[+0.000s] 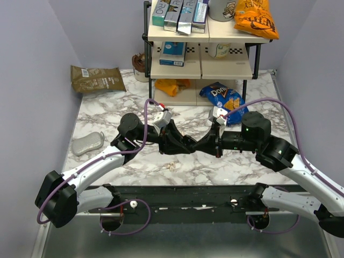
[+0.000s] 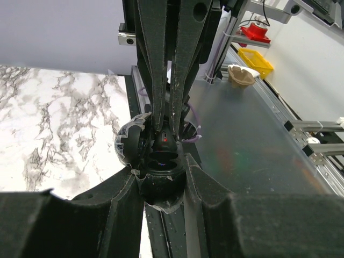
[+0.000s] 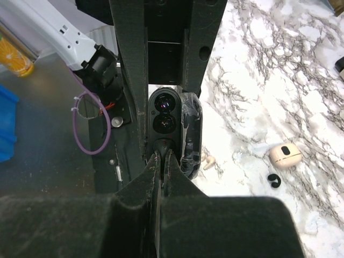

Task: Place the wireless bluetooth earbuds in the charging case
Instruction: Place the earbud in the charging case, then pick up the earbud from the center of the board.

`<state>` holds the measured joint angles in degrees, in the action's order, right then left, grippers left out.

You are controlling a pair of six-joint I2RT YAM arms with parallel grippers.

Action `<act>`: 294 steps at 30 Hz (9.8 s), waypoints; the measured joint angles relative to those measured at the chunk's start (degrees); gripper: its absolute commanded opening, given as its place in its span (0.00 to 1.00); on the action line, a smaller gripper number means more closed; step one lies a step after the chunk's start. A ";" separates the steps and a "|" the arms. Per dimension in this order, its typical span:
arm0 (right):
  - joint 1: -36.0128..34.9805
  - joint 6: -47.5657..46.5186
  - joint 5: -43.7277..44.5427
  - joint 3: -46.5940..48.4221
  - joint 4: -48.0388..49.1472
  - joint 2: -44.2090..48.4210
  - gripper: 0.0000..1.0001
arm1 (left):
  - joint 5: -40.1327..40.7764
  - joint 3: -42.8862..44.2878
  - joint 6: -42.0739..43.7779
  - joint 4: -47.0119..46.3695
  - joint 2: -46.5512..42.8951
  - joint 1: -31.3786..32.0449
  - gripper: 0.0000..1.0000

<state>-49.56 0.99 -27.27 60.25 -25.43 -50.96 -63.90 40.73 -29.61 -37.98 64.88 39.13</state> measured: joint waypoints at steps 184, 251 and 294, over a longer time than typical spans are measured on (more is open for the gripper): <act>12.90 26.97 30.91 -20.26 20.26 -35.89 0.01 | 42.99 -16.11 12.33 21.18 -32.50 13.49 0.00; 12.92 18.05 24.59 -15.93 19.67 -37.57 0.49 | 43.93 -16.13 12.41 21.46 -31.82 13.88 0.00; 12.74 18.38 18.82 -15.30 22.84 -40.30 0.01 | 43.95 -16.44 12.35 21.40 -31.45 14.25 0.00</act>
<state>-36.82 19.38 -8.45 44.95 -2.59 -91.26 -19.94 24.29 -17.26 -16.58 33.43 53.39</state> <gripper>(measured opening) 0.097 0.373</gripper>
